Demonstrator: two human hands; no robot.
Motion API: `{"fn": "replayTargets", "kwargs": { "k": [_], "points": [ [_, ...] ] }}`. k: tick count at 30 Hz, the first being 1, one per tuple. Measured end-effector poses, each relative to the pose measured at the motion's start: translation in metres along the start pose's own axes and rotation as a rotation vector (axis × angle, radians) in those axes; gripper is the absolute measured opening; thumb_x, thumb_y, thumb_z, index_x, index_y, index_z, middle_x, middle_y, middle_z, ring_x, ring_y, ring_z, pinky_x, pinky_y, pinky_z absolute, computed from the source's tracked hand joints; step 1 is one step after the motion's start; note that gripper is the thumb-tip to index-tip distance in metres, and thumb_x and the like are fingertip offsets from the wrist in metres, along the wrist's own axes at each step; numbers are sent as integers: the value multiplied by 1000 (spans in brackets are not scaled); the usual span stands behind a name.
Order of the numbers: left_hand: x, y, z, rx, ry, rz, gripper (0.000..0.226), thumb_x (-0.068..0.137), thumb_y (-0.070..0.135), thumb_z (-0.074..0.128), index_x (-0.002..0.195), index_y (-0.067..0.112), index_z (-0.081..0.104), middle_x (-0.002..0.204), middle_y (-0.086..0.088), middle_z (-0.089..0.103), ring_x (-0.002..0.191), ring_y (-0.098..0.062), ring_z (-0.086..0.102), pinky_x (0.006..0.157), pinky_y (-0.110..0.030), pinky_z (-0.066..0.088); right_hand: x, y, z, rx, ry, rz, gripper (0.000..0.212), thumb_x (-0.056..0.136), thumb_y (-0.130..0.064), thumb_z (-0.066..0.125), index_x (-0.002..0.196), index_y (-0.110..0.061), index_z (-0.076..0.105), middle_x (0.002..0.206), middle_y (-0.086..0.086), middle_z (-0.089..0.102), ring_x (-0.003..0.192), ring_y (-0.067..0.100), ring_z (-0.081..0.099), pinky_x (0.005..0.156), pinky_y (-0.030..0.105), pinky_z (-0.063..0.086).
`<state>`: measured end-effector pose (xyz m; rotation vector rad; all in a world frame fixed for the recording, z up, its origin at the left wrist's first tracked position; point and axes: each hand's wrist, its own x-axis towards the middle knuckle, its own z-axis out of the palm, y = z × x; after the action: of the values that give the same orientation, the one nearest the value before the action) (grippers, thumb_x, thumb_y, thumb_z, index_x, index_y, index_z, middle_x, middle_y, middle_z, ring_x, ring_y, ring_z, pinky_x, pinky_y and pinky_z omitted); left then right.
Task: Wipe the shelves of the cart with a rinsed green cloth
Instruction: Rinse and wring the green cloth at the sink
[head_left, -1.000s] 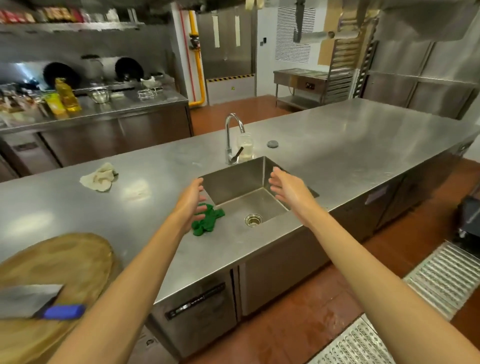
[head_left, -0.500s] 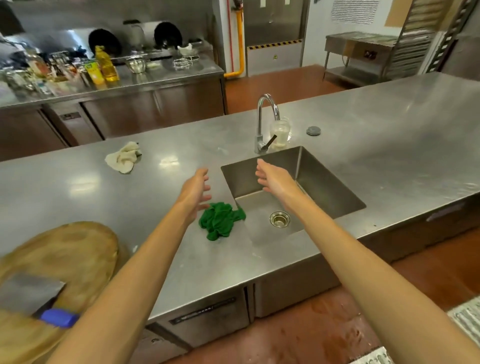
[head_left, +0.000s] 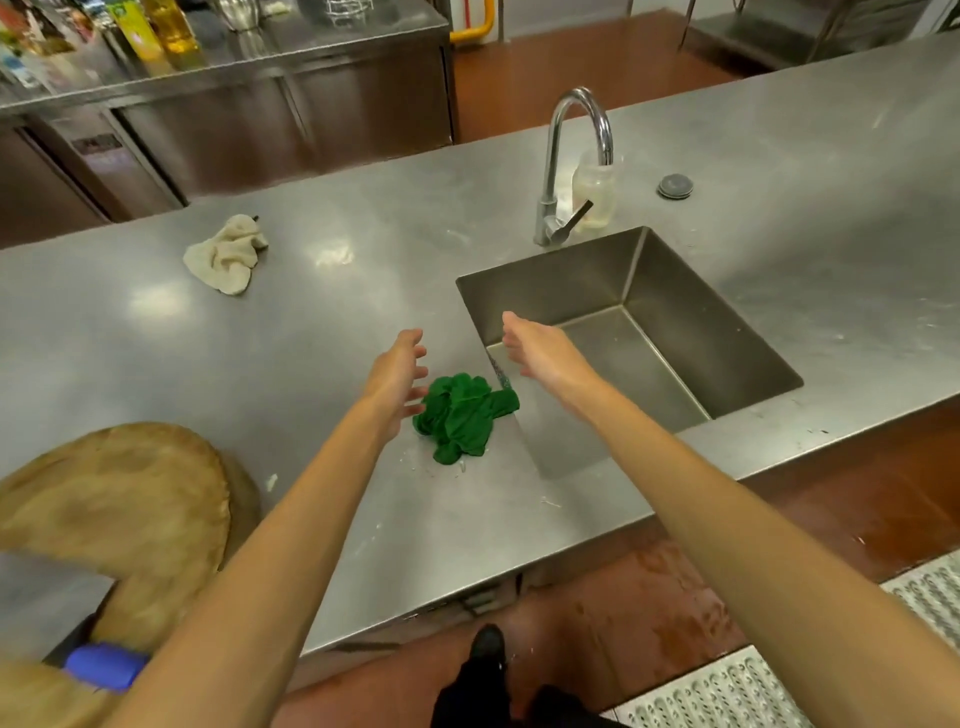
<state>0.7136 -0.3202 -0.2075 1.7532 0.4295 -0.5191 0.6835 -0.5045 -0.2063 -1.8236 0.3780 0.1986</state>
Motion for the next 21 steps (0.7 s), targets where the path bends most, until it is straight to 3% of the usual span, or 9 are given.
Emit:
{"fn": "replayTargets", "kwargs": {
  "k": [6, 11, 14, 17, 21],
  "points": [
    [40, -4, -7, 63, 9, -32, 49, 104, 52, 37, 132, 19, 61, 141, -10, 53, 126, -30, 51, 105, -45, 45, 36, 4, 25, -27, -15, 70, 61, 103, -52, 37, 146, -10, 47, 147, 7, 52, 133, 24, 50, 116, 46, 36],
    [65, -15, -2, 126, -16, -74, 44, 104, 51, 36, 119, 22, 66, 138, -8, 50, 120, -27, 48, 99, -40, 42, 52, 26, 43, -14, -13, 178, 50, 102, -53, 40, 123, -12, 61, 134, 9, 61, 122, 24, 56, 112, 45, 40],
    [76, -26, 4, 133, -56, -94, 46, 106, 45, 35, 124, 16, 66, 122, -3, 47, 109, -22, 44, 95, -36, 37, 59, 42, 54, -10, -26, 263, 60, 102, -54, 39, 140, -10, 54, 146, 9, 53, 133, 25, 50, 115, 46, 36],
    [85, -38, 10, 159, -106, -125, 42, 105, 43, 39, 120, 17, 68, 122, 0, 44, 109, -20, 41, 94, -35, 33, 61, 55, 62, -30, -64, 301, 55, 105, -48, 35, 146, -13, 47, 150, 8, 48, 137, 25, 45, 117, 41, 32],
    [94, -52, 13, 189, -190, -194, 34, 102, 50, 43, 115, 28, 66, 109, 2, 56, 101, -20, 53, 93, -38, 40, 63, 73, 76, -37, -130, 329, 54, 106, -44, 38, 152, -16, 39, 154, 7, 43, 137, 24, 45, 114, 40, 37]
  ]
}}
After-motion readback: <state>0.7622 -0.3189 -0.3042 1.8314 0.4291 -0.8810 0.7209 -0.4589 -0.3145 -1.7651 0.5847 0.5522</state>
